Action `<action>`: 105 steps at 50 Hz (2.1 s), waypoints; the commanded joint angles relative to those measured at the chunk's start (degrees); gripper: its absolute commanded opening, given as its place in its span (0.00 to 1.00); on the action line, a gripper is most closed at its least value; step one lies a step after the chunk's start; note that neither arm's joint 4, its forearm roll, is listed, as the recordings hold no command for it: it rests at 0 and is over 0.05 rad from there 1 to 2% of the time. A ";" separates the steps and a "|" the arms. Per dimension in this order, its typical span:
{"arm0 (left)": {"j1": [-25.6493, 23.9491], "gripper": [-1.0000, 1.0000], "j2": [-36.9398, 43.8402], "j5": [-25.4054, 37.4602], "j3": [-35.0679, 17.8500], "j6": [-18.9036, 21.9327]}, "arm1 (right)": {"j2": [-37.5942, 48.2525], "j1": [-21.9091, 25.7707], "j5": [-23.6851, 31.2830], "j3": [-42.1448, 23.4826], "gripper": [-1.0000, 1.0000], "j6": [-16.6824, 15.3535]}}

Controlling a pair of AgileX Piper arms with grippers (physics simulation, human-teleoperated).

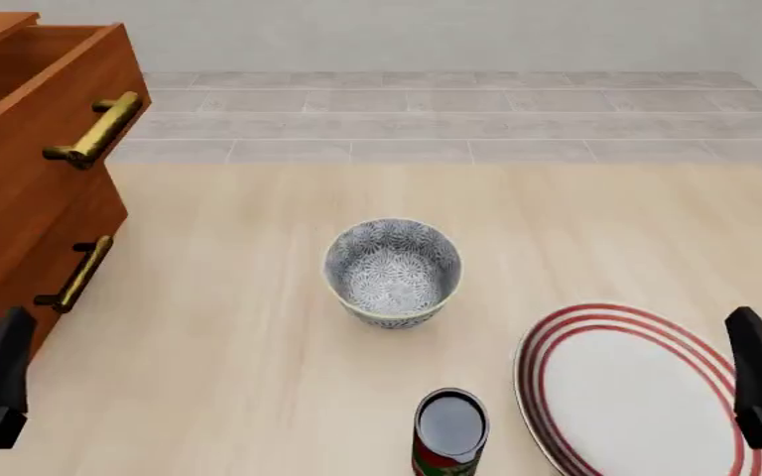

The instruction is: Put the bowl on the plate.

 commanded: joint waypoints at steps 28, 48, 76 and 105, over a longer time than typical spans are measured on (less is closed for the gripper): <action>0.00 1.00 0.28 -0.07 -0.16 0.00 | 31.75 5.38 -16.28 -14.30 1.00 -1.51; 0.00 1.00 0.28 -0.07 -0.16 0.00 | 54.04 18.42 -15.44 -29.94 1.00 -3.83; 0.00 1.00 0.28 -0.07 -0.16 0.00 | 81.97 28.04 -5.96 -50.58 1.00 -3.19; 0.00 1.00 0.28 -0.07 -0.16 0.00 | 96.56 28.63 3.96 -62.74 1.00 -0.59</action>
